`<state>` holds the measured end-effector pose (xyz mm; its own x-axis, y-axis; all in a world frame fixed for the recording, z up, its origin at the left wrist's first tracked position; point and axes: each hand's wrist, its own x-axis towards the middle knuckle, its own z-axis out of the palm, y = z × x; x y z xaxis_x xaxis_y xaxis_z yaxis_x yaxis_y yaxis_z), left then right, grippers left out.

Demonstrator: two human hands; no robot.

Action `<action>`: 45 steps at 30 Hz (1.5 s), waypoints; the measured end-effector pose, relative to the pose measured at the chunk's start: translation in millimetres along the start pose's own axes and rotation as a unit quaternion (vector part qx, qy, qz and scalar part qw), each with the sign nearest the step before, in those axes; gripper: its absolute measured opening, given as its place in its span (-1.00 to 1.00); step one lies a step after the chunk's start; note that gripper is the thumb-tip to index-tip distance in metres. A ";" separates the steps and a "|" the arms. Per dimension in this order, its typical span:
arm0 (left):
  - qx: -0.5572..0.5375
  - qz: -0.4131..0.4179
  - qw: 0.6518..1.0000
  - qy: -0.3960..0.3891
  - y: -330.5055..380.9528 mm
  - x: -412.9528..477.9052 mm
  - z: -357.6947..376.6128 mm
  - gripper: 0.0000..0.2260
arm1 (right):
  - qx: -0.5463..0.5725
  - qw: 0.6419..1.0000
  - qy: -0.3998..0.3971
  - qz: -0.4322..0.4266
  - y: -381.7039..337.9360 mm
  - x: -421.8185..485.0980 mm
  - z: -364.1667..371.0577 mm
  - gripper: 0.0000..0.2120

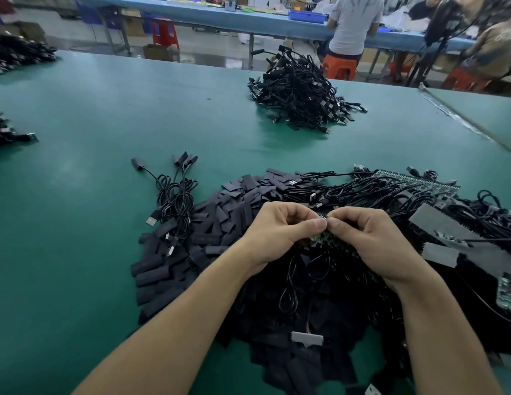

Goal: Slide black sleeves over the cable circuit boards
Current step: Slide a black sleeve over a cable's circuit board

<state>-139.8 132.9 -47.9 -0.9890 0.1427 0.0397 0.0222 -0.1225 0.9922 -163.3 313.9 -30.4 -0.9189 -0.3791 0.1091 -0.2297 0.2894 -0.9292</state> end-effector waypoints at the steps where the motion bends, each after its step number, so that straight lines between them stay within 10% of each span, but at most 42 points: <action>1: -0.004 -0.003 1.000 -0.003 0.4 0.1 -0.1 -0.92 | 0.010 1.000 -0.001 0.004 0.2 -0.5 0.1 -0.84; 31: -0.044 -0.007 0.998 -0.055 -1.2 0.3 -5.6 -0.82 | 0.099 0.993 -0.037 0.061 -10.1 -6.3 1.7 -0.87; 38: -0.242 0.048 0.967 0.064 23.0 -10.0 -3.5 -0.83 | -0.245 0.944 0.191 0.114 -16.9 -5.8 -1.6 -0.64; 45: -0.085 0.213 0.962 0.149 75.6 -30.0 -23.5 -0.82 | -0.373 0.896 0.188 0.149 -18.3 -3.3 5.2 -0.76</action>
<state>-112.0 96.3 23.1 -0.8939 -0.2406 0.3783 0.4360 -0.2695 0.8587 -154.4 305.2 -15.5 -0.9861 0.0948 0.1364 0.0223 0.8893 -0.4568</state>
